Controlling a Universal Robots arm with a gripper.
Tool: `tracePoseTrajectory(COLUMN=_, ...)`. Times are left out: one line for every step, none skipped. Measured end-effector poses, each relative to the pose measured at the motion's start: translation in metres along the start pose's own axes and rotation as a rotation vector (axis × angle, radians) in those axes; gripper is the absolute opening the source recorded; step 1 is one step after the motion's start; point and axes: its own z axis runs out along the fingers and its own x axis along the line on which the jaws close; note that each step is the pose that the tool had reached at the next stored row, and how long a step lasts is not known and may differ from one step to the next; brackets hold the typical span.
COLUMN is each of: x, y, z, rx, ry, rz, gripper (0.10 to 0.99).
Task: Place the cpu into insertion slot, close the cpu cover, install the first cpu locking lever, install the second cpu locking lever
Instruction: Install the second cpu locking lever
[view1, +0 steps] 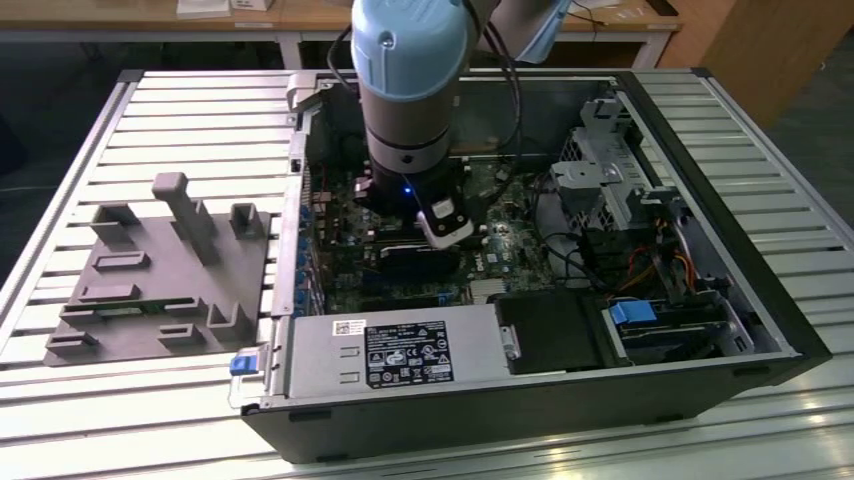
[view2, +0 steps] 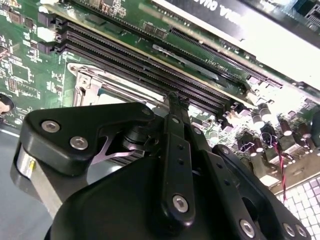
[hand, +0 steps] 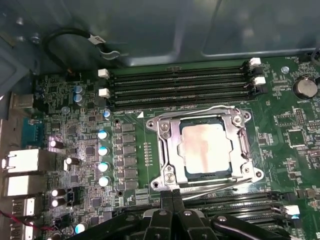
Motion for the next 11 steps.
tracePoseTrajectory(x=0.0004, y=-0.0005, z=0.0005, rx=-0.006, ry=0.0004, rz=0.0, gripper=0.102)
tracePoseTrajectory(x=0.0009, y=-0.0009, z=0.0009, rx=-0.011, ry=0.0009, rz=0.0, gripper=0.102)
tracePoseTrajectory(x=0.0017, y=-0.0011, z=0.0014, rx=-0.017, ry=0.0013, rz=0.001, gripper=0.102)
tracePoseTrajectory(x=0.0027, y=-0.0014, z=0.0018, rx=-0.023, ry=0.0017, rz=0.001, gripper=0.102)
tracePoseTrajectory(x=0.0038, y=-0.0016, z=0.0022, rx=-0.027, ry=0.002, rz=0.001, gripper=0.102)
tracePoseTrajectory(x=0.0048, y=-0.0018, z=0.0027, rx=-0.031, ry=0.0023, rz=0.001, gripper=0.102)
tracePoseTrajectory(x=0.0055, y=-0.0021, z=0.0033, rx=-0.033, ry=0.0025, rz=0.001, gripper=0.102)
tracePoseTrajectory(x=0.0057, y=-0.0024, z=0.0045, rx=-0.034, ry=0.0024, rz=0.001, gripper=0.102)
tracePoseTrajectory(x=0.0057, y=-0.0027, z=0.0052, rx=-0.033, ry=0.0025, rz=0.001, gripper=0.102)
tracePoseTrajectory(x=0.0058, y=-0.0029, z=0.006, rx=-0.034, ry=0.0026, rz=0.001, gripper=0.102)
tracePoseTrajectory(x=0.0058, y=-0.0031, z=0.0064, rx=-0.035, ry=0.0027, rz=0.001, gripper=0.102)
